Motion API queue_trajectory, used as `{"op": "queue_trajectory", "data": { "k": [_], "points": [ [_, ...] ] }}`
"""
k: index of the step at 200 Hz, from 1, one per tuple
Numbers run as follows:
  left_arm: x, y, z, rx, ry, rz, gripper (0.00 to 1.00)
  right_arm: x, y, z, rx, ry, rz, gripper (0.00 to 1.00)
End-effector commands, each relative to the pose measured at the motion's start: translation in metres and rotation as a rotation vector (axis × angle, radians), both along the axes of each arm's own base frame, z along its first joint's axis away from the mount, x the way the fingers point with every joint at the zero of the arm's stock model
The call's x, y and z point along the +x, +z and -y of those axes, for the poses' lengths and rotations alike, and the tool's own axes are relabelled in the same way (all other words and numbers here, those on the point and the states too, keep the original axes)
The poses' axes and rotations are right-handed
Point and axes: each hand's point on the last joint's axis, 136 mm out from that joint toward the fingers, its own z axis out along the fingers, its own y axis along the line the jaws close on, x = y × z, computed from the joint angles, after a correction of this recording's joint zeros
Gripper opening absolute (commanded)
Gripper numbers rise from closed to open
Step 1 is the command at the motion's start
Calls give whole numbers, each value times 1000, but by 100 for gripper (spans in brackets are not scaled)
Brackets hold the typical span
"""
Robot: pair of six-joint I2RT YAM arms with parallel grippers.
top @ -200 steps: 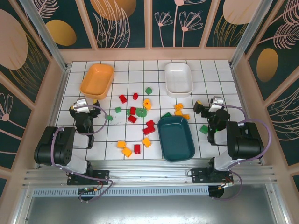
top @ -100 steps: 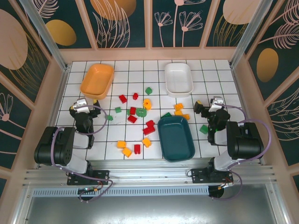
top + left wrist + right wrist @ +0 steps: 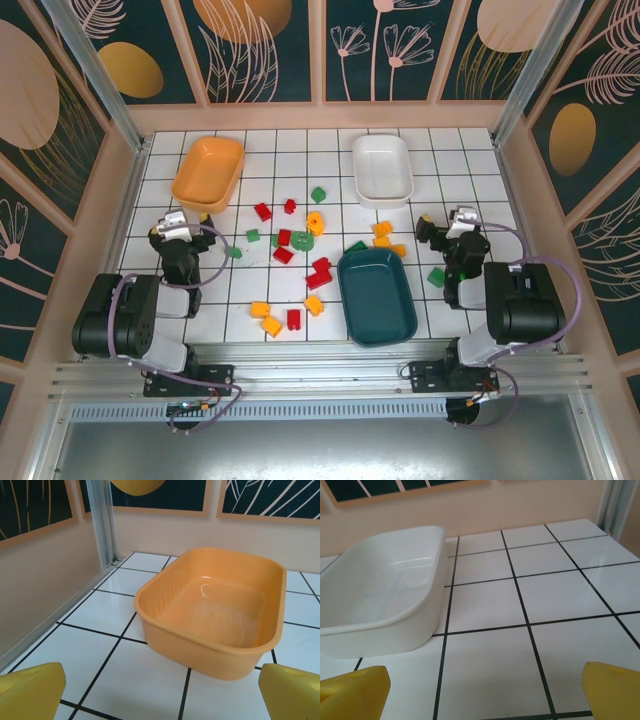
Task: Sort the legos into containers by color
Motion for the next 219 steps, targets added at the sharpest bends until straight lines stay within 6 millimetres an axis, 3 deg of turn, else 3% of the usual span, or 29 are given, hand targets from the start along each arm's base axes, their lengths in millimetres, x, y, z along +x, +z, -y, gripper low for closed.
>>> {"op": "queue_trajectory", "data": {
  "k": [1, 31, 44, 59, 83, 95, 119, 130, 157, 171, 195, 219],
  "points": [
    [12, 40, 0, -20, -2, 24, 99, 20, 45, -6, -72, -35, 18, 99],
    [-5, 125, 1, -173, -5, 223, 99, 16, 137, -52, -151, -69, 78, 99],
    [-15, 157, 0, -295, 3, 298, 99, 6, 175, -59, -105, -138, 66, 99],
    [-25, 182, -3, -458, 23, 339, 99, -2, 189, -56, 12, -159, -14, 99],
    [-33, 209, 15, -660, -96, 403, 99, -10, 159, -37, 292, -125, -155, 99],
    [-37, 208, 20, -710, -140, 439, 99, -18, 150, -40, 432, -22, -192, 99],
    [-47, 189, 21, -803, -162, 493, 99, -39, 125, -47, 431, -15, -302, 61],
    [-46, 183, 25, -786, -188, 477, 99, -49, 104, -50, 386, -38, -385, 52],
    [-15, 166, 37, -707, -180, 272, 98, -77, 51, -70, 323, -8, -577, 52],
    [4, 152, 45, -678, -188, 142, 91, -92, 28, -84, 310, 24, -657, 55],
    [30, 125, 60, -651, -225, -38, 79, -112, -3, -97, 267, 20, -741, 59],
    [54, 104, 70, -614, -245, -184, 77, -126, -26, -100, 238, -1, -793, 61]
  ]
}}
